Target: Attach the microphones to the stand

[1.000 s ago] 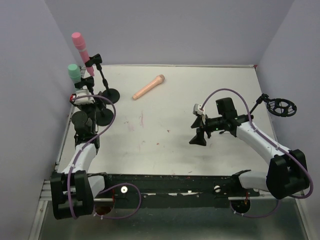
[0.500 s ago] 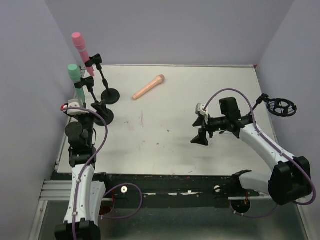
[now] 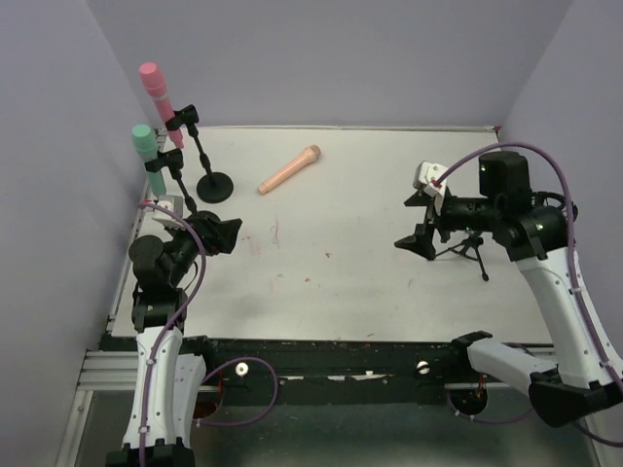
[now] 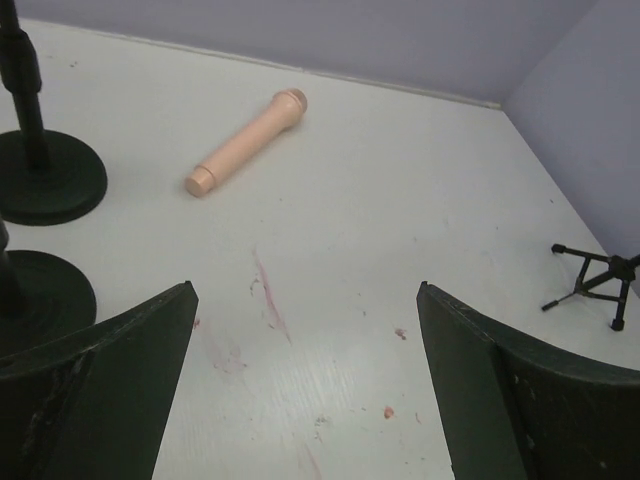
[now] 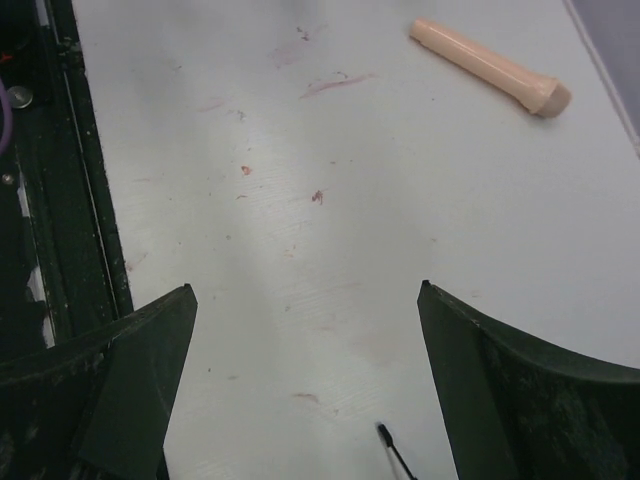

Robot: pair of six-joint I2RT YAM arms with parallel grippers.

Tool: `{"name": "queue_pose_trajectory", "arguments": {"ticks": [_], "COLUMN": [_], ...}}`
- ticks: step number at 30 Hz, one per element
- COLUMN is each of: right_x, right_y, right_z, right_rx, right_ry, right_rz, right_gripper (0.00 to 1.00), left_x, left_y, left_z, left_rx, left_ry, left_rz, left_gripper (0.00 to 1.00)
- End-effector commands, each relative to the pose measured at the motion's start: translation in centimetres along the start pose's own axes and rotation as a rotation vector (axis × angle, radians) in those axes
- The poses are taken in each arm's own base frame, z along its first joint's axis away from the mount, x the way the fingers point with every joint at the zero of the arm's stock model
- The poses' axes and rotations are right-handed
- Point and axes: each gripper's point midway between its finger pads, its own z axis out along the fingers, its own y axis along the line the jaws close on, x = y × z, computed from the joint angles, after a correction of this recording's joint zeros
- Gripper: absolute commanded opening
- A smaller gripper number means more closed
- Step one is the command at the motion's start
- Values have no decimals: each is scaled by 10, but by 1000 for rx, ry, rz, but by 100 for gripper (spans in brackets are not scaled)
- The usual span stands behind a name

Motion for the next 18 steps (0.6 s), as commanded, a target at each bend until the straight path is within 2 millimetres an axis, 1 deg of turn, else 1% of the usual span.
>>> {"name": "queue_pose_trajectory", "arguments": {"ticks": [1,2,4,6,8,11,16,18], "right_x": [22,31,42,44,41,53,108,121], "right_y": [10,5,-4,-4,-1,-5,-13,-14], "right_z": [-34,-36,-41,-47,-53,-66,-75,-78], "right_rx": [86,117,176,180,166,229,391,427], "right_ry": [125,129,117,90,63,68,189,222], "right_rz": [156,199,272,322,333,374,475,497], "right_gripper": [100,100,100,100,100,100,100,100], "left_x": [13,12,11,10,8,8,10,11], "left_y": [-23,-25,-26,-27,-28,-30,-36,-38], "left_z": [-5,-5,-5,-5,-6,-7,-8,-8], "left_rx": [102,111,115,113,115,116,135,144], "left_ry": [79,76,75,79,75,73,82,87], "left_rz": [-13,-14,-26,-34,-33,-36,-35,-36], "left_gripper": [99,99,99,99,99,99,99,99]}}
